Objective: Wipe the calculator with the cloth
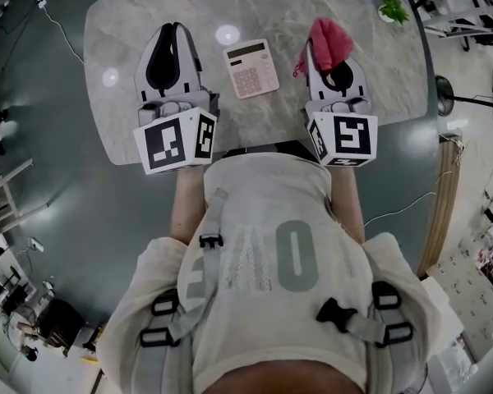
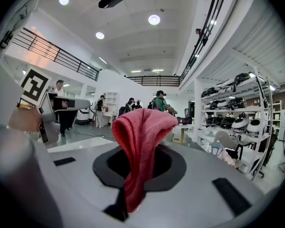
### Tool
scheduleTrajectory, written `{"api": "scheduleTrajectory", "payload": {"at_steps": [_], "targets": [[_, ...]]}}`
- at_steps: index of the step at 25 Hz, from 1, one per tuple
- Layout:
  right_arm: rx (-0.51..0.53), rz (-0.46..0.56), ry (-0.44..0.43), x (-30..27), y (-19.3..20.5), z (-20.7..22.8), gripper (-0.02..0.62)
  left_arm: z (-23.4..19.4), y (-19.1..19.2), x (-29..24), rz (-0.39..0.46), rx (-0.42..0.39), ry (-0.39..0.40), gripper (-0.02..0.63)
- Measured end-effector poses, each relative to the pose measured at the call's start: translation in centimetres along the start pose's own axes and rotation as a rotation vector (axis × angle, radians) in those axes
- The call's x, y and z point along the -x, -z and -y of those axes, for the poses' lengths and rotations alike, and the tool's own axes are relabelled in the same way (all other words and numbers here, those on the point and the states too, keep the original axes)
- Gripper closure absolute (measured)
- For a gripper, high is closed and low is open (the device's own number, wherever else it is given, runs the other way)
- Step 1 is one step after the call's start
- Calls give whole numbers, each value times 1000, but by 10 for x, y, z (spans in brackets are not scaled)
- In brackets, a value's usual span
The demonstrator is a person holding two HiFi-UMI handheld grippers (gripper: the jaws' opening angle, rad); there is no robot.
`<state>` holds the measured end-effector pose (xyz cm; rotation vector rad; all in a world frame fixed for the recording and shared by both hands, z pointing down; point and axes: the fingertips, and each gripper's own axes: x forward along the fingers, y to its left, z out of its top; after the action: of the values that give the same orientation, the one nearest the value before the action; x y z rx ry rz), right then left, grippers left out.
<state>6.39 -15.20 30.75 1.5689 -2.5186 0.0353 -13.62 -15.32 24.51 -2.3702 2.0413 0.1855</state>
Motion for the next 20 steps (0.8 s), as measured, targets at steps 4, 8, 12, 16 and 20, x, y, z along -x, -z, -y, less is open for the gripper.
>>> {"api": "scheduleTrajectory", "payload": {"at_steps": [4, 8, 12, 16, 20], "targets": [[1, -4, -11, 0, 2, -3, 540, 5, -1, -1, -7, 31, 62, 462], [0, -8, -23, 0, 3, -7, 538, 6, 12, -2, -43, 134, 112, 380], [7, -10, -27, 0, 4, -5, 538, 6, 42, -9, -134, 205, 133, 360], [3, -20, -24, -2, 6, -2, 538, 7, 77, -12, -234, 230, 132, 342], [3, -38, -25, -3, 13, -2, 538, 8, 121, -9, -337, 242, 121, 327]]}}
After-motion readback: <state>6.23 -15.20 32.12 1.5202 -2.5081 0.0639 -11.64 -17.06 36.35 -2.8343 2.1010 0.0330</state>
